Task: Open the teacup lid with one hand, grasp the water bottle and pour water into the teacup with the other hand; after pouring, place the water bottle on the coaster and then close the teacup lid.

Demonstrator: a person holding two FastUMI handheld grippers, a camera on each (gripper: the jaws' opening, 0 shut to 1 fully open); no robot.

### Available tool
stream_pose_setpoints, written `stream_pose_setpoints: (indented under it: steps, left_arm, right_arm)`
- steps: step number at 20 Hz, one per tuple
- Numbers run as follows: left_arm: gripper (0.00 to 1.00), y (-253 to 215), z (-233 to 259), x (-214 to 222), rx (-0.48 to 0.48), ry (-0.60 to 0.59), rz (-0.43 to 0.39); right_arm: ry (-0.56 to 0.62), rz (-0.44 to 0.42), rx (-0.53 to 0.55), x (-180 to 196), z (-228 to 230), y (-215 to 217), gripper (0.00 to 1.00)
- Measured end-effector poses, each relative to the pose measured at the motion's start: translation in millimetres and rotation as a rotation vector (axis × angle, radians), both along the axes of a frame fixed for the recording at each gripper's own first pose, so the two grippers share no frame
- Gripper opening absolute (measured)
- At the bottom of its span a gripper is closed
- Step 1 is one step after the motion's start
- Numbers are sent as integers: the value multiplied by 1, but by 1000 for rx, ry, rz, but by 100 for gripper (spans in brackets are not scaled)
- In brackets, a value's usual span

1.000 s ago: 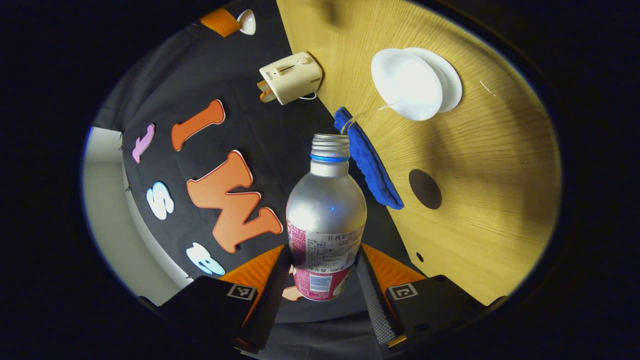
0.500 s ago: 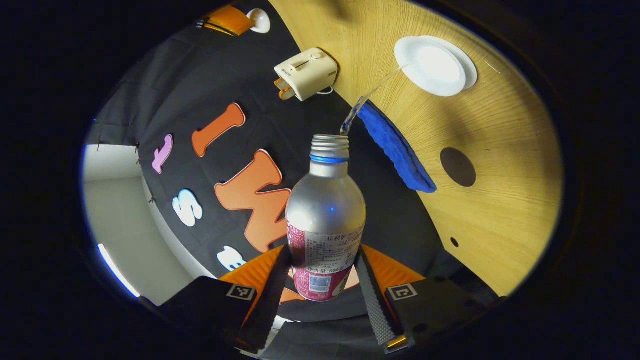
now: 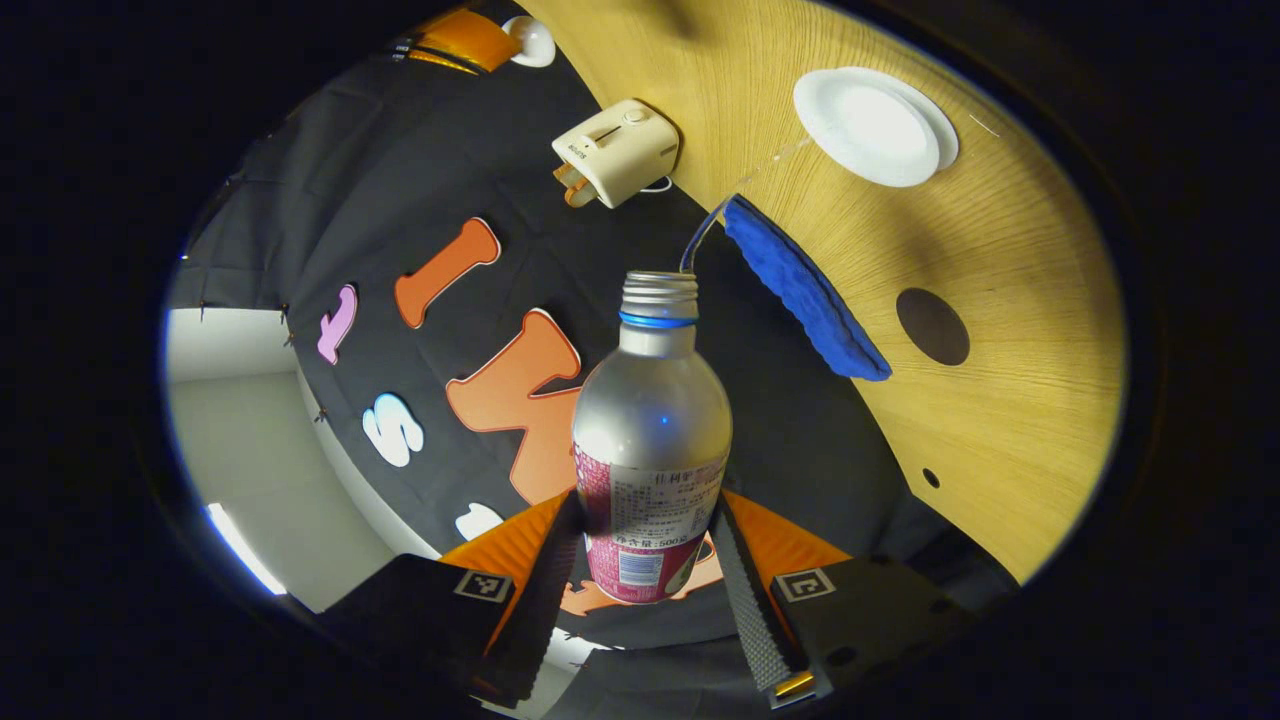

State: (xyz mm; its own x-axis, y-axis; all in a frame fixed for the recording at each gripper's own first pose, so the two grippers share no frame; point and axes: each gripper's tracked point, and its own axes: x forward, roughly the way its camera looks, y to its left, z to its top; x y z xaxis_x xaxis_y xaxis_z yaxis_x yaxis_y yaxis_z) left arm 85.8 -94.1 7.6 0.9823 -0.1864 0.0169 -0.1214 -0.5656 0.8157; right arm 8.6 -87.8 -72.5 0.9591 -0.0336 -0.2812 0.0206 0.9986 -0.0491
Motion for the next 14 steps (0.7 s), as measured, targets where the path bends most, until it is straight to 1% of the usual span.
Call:
stream_pose_setpoints:
  steps: [2, 4, 5, 6, 8, 9, 10, 11, 14]
  left_arm:
    - [80, -3, -21, -4, -3, 20, -6]
    - [83, -10, -46, -11, 0, 59, -17]
    - [80, -15, -58, -16, 4, 76, -31]
    - [83, -18, -66, -19, 7, 84, -40]
    - [77, -22, -77, -17, -4, 96, -49]
    - [80, -23, -79, -17, -16, 98, -50]
    - [80, -24, -81, -16, -30, 99, -55]
    - [77, -23, -80, -14, -47, 99, -55]
    - [77, -17, -63, -13, -161, 62, -51]
  right_arm:
    - [12, -2, 6, -1, -5, 0, 23]
    - [20, -4, 17, -5, -6, 2, 23]
    - [16, -4, 18, -6, -5, 3, 23]
    - [16, -1, 14, -7, -4, 4, 23]
    - [16, -2, 5, -8, -3, 4, 23]
    - [15, -2, 4, -8, -3, 5, 23]
    - [14, -4, 6, -8, -2, 6, 23]
    - [15, 0, 9, -8, -2, 8, 23]
    - [11, 13, 18, -8, 1, 14, 23]
